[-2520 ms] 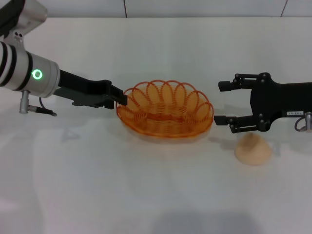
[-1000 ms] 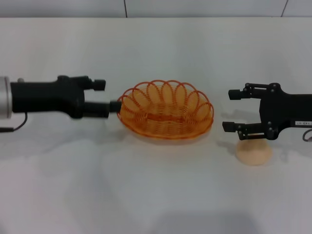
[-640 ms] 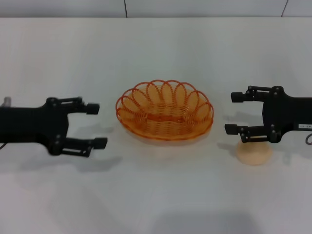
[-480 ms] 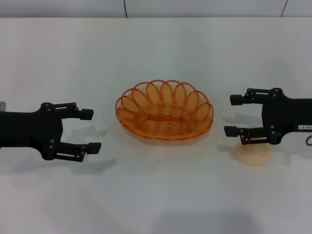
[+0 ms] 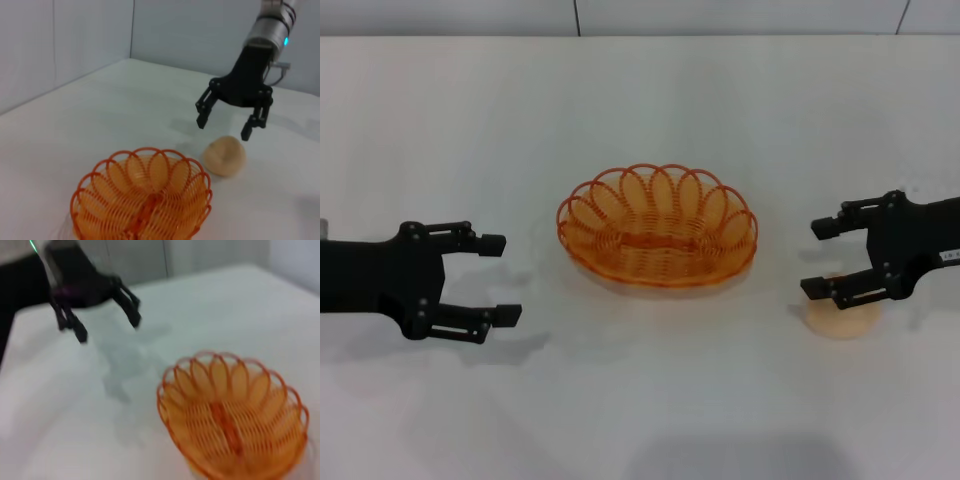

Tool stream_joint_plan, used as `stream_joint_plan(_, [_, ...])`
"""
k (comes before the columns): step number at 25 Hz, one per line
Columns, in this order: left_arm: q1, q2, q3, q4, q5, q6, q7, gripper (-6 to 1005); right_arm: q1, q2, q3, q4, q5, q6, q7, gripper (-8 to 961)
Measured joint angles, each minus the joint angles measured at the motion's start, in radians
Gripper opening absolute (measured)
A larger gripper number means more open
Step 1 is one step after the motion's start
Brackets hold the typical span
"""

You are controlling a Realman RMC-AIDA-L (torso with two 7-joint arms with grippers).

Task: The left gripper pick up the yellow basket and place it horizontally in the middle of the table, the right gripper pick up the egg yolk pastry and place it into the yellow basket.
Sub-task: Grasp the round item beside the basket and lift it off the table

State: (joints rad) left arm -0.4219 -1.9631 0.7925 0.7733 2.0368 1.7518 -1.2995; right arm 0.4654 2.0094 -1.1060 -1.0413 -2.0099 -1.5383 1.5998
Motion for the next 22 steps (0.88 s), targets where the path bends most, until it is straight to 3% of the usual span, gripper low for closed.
stream_joint_plan(4, [0.001,-0.001,-0.001,0.003,0.02,0.001,0.013,864,0.033,-0.001,-0.032,-0.098,-0.13,-0.016,0.142,754])
stream_joint_plan(14, [0.006,-0.007,-0.003,0.002,0.023,-0.015,0.027,863,0.099,-0.006,-0.035,-0.109,-0.236,-0.082,0.3,752])
stream_joint_plan(22, [-0.002,-0.008,-0.003,0.005,0.023,-0.015,0.021,863,0.106,-0.001,-0.033,-0.071,-0.315,-0.073,0.349,751])
